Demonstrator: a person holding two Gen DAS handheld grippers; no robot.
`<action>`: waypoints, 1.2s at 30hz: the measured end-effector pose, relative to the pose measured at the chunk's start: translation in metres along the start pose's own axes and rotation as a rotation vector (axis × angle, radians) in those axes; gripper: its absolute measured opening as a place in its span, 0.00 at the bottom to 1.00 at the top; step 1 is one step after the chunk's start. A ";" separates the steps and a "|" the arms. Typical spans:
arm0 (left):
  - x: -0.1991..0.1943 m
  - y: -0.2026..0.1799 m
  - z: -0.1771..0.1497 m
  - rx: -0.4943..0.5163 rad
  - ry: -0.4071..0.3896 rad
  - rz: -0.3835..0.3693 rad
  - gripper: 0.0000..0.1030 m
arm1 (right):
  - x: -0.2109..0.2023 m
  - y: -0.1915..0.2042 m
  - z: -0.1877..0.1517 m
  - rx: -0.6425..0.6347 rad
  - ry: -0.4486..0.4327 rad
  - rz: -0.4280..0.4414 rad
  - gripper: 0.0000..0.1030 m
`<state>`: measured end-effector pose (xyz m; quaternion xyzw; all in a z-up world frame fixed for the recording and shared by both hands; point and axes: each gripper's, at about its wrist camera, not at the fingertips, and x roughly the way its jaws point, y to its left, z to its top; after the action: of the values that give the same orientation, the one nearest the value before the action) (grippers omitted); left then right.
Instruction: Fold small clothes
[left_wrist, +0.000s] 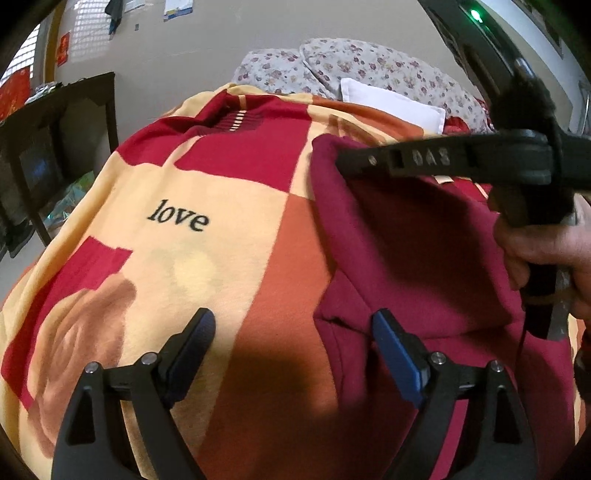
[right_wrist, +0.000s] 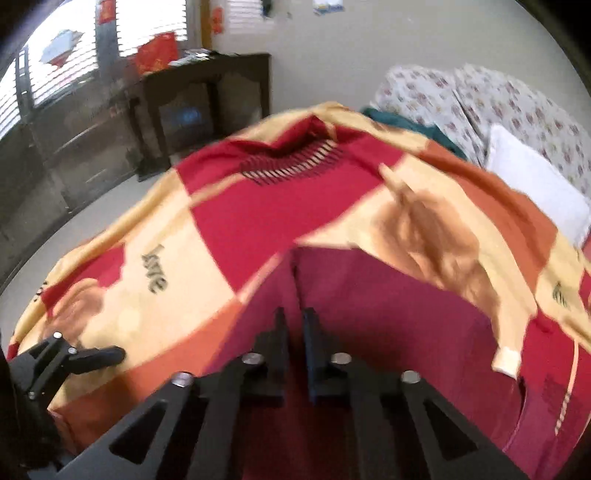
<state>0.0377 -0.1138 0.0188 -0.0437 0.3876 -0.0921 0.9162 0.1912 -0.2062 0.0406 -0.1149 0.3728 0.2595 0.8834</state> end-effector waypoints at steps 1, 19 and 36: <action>-0.001 0.001 -0.001 -0.005 -0.004 0.000 0.84 | 0.000 0.001 0.003 -0.002 -0.010 0.001 0.04; -0.026 0.007 0.007 -0.036 -0.111 -0.020 0.84 | -0.071 -0.016 -0.030 0.164 -0.112 -0.070 0.59; 0.016 -0.031 0.020 0.039 0.023 0.011 0.91 | -0.155 -0.136 -0.179 0.456 0.026 -0.456 0.59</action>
<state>0.0588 -0.1473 0.0257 -0.0227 0.3965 -0.0951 0.9128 0.0665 -0.4488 0.0284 0.0021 0.3975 -0.0367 0.9169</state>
